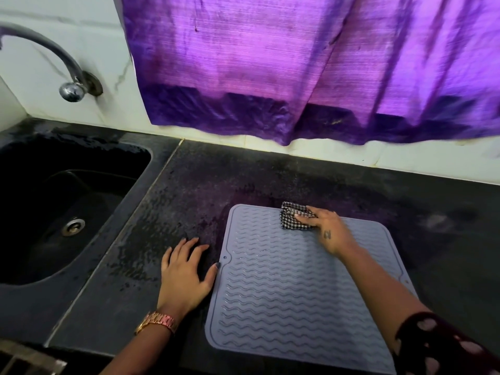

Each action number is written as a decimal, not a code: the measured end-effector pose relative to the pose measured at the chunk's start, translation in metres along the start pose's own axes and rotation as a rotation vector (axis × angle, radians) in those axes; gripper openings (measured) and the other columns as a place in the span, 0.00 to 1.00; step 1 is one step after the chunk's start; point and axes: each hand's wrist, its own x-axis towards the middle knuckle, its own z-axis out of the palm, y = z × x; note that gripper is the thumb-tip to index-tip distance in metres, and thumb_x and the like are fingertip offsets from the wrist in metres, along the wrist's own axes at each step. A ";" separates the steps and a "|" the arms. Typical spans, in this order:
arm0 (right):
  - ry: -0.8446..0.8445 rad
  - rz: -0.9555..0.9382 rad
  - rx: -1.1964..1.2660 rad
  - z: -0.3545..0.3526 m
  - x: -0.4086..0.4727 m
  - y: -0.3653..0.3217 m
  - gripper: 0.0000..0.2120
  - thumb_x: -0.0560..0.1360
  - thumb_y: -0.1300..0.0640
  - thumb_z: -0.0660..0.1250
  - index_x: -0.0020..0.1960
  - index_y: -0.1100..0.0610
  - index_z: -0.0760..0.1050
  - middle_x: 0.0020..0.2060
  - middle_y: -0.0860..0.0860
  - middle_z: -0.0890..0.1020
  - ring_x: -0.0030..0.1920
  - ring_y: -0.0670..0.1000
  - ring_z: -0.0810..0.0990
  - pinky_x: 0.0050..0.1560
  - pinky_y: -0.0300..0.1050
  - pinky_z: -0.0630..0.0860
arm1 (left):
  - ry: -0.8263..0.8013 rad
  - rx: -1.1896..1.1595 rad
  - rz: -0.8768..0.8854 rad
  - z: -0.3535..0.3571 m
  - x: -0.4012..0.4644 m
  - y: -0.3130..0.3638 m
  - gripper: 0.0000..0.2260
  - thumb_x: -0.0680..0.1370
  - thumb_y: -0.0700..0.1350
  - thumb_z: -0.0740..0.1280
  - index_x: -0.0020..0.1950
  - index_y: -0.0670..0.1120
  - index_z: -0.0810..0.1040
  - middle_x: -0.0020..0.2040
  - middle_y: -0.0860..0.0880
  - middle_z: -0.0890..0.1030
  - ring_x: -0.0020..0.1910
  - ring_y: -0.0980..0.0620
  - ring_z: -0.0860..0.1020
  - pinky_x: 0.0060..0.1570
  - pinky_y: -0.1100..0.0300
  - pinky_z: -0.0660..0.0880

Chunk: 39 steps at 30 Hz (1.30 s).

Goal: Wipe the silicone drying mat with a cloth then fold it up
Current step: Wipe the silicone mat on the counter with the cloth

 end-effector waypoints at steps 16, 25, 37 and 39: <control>-0.078 0.119 -0.061 -0.002 -0.026 0.039 0.34 0.75 0.70 0.56 0.69 0.36 0.62 0.75 0.47 0.57 0.75 0.51 0.53 0.71 0.59 0.35 | -0.012 0.027 -0.003 -0.001 0.001 0.000 0.32 0.70 0.66 0.48 0.64 0.51 0.75 0.69 0.48 0.71 0.72 0.46 0.64 0.73 0.47 0.51; 0.072 0.074 -0.019 0.009 -0.064 0.030 0.34 0.71 0.72 0.58 0.67 0.40 0.68 0.72 0.51 0.66 0.71 0.57 0.64 0.72 0.55 0.58 | -0.019 0.029 -0.005 0.000 0.001 -0.002 0.32 0.70 0.66 0.48 0.65 0.51 0.75 0.70 0.48 0.71 0.72 0.46 0.63 0.73 0.47 0.50; 0.087 0.063 0.018 0.000 -0.096 0.021 0.34 0.70 0.74 0.59 0.65 0.41 0.71 0.70 0.51 0.70 0.67 0.57 0.69 0.68 0.54 0.66 | -0.012 0.029 0.002 0.002 0.001 -0.003 0.33 0.70 0.66 0.48 0.65 0.49 0.75 0.70 0.46 0.71 0.72 0.45 0.63 0.72 0.46 0.52; 0.087 0.068 -0.014 0.015 -0.114 0.019 0.38 0.69 0.75 0.58 0.69 0.40 0.65 0.73 0.50 0.63 0.71 0.57 0.61 0.72 0.55 0.55 | -0.016 0.035 0.004 0.003 0.002 -0.003 0.33 0.70 0.66 0.49 0.65 0.49 0.75 0.69 0.46 0.71 0.72 0.44 0.63 0.72 0.45 0.52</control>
